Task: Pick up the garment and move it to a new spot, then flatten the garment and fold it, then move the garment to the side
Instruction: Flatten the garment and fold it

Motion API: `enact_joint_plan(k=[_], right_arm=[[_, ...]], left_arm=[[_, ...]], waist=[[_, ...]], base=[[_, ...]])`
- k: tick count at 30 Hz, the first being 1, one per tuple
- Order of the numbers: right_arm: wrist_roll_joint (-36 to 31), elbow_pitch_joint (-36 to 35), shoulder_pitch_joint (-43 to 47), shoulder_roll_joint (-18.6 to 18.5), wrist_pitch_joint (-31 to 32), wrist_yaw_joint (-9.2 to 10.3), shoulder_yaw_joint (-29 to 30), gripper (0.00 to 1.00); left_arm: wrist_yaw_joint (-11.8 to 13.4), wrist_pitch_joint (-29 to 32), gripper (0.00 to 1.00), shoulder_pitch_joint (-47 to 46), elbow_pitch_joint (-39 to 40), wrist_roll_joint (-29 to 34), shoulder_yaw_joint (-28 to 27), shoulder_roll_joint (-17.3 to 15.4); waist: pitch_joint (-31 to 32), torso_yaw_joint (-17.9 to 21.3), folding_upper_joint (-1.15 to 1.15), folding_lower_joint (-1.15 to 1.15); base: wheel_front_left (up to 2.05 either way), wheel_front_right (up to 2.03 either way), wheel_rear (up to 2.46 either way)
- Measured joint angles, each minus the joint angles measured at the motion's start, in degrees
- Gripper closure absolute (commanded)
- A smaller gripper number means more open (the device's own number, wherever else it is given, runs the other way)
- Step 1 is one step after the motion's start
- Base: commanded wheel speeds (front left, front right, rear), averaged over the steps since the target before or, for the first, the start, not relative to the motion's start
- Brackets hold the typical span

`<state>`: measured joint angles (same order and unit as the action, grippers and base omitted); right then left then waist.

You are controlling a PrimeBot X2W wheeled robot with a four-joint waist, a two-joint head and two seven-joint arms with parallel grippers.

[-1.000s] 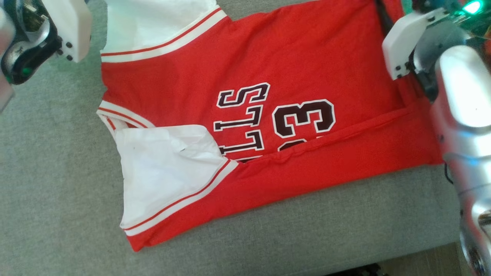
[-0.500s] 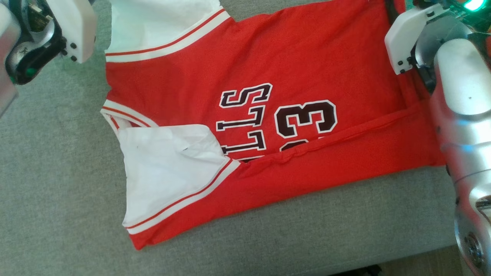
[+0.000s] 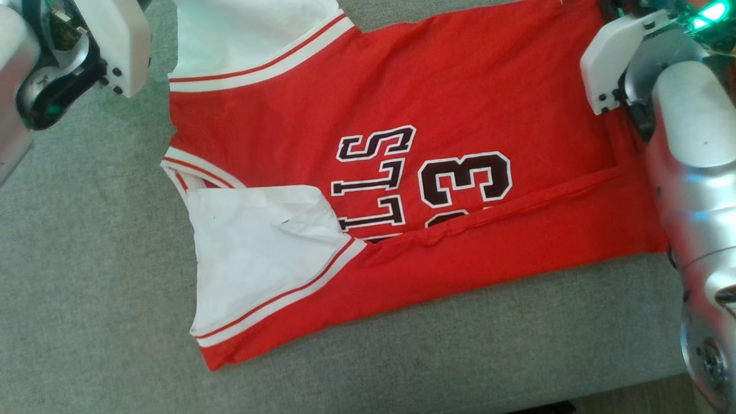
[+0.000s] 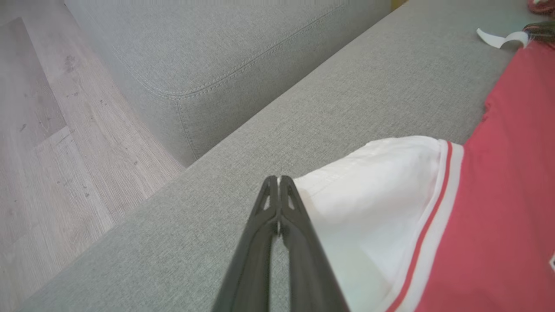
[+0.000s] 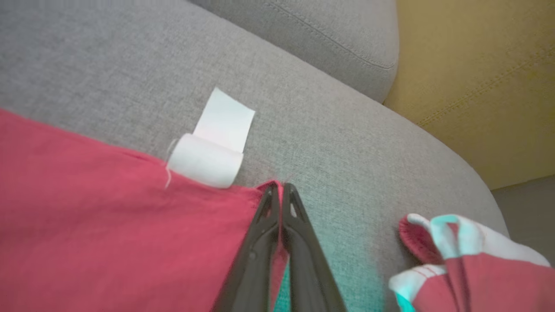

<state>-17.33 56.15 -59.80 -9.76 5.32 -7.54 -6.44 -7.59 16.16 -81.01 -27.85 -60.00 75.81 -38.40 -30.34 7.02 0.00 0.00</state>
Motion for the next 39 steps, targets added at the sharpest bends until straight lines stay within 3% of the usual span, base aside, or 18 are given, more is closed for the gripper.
enact_joint_plan(k=[10,15,22,27,33,39], right_arm=[[15.9,3.8,-2.3,0.1,-1.3,0.0,7.1,1.0],[25.8,3.4,-2.3,-1.9,1.1,0.01,3.5,1.0],[38.2,-4.7,-1.5,-7.0,3.9,0.01,-3.4,1.0],[41.6,-8.5,-0.6,-10.6,3.7,0.01,-4.1,1.0],[43.2,-11.3,2.0,-12.7,4.3,0.01,-5.9,1.0],[45.2,-14.9,7.4,-15.0,4.7,0.01,-6.0,1.0]], left_arm=[[0.0,-6.6,1.0,0.0,0.9,0.7,0.1,-0.4],[0.0,-10.4,1.0,0.1,1.4,1.2,0.1,-0.8],[0.0,-18.4,1.0,-0.3,-0.1,2.0,0.1,-1.1],[0.0,-24.2,1.0,-2.7,-1.8,2.5,0.2,-0.1],[0.0,-25.8,1.0,-1.8,-1.1,0.7,0.1,0.9],[0.0,-25.9,1.0,4.8,4.5,0.0,0.2,-0.7]], waist=[[0.9,-1.3,0.0,0.0],[1.7,-2.3,0.0,0.0],[2.5,-3.4,0.0,0.0],[2.9,-4.9,0.0,0.0],[3.8,-6.8,0.0,0.0],[5.6,-8.9,0.0,-0.01]], base=[[0.0,0.0,0.0],[0.0,0.0,0.0],[0.0,0.0,0.0],[0.0,0.0,0.0],[0.0,0.0,0.0],[0.0,0.0,0.0]])
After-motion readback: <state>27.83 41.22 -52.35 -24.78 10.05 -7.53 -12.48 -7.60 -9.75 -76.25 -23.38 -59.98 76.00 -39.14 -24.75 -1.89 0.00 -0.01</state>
